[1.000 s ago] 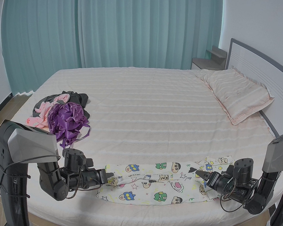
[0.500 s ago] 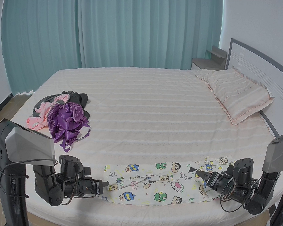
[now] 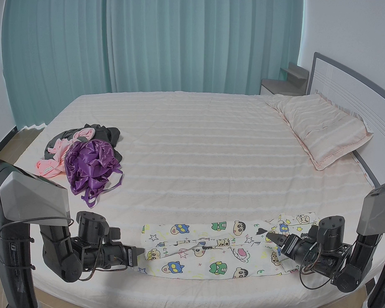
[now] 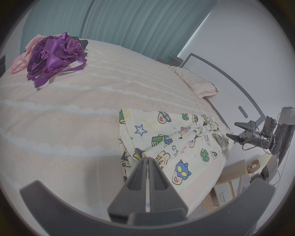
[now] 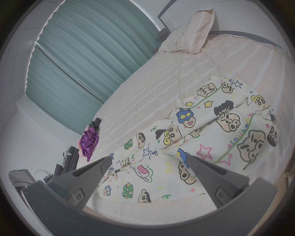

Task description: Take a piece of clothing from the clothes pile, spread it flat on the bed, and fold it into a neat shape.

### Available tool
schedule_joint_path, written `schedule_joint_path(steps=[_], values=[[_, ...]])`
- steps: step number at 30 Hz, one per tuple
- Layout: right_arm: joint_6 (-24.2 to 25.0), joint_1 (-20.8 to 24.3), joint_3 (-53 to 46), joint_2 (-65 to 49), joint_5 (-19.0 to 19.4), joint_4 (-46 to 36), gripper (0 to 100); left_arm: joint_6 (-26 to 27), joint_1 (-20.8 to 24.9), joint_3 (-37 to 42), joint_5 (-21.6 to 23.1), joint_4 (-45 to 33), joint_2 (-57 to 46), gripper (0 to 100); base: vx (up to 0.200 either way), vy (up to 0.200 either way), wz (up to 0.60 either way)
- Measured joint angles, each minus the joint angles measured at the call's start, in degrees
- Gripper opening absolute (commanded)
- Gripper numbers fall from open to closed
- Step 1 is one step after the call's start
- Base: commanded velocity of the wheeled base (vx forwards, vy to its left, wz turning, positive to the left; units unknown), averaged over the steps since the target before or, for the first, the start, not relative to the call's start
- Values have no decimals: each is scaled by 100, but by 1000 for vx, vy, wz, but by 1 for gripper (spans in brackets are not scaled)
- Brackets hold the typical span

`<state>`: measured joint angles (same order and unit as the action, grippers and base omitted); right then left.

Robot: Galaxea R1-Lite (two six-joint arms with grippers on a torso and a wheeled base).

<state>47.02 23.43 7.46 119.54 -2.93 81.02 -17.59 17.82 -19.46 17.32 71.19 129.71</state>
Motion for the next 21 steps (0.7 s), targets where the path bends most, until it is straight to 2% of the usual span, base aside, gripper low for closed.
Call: schedule_joint_path(steps=[12, 18, 21], values=[[0, 10, 0, 2, 2, -4, 100, 725, 39, 391, 71, -4, -104, 0, 0, 0, 0], [-2, 55, 4, 6, -11, -6, 100, 588, 12, 334, 85, 5, -104, 0, 0, 0, 0], [-9, 129, 15, 33, -30, -6, 100, 282, -2, 268, 90, 5, -110, 0, 0, 0, 0]])
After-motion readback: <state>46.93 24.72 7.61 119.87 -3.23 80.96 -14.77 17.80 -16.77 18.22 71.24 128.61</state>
